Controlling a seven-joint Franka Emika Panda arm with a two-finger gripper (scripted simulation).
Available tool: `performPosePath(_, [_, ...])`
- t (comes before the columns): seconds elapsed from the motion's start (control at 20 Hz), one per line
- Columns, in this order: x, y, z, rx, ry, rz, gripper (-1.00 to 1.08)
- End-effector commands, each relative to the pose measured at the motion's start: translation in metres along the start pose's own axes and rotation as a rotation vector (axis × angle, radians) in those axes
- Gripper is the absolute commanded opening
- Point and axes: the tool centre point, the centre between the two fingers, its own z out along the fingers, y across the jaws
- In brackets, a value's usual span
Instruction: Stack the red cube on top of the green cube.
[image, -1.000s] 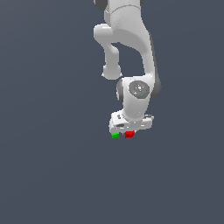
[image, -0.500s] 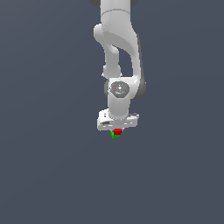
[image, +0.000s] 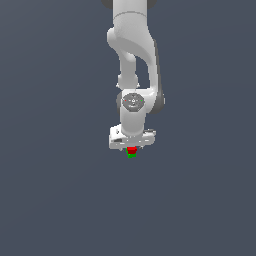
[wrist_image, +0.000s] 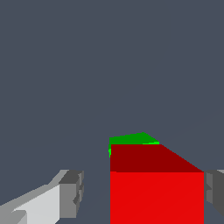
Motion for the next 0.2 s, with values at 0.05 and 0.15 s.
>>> performPosePath(0.05, [0.0, -0.0001, 0.0, 0.0, 0.0, 0.0, 1.0])
performPosePath(0.15, [0.0, -0.0001, 0.0, 0.0, 0.0, 0.0, 1.0])
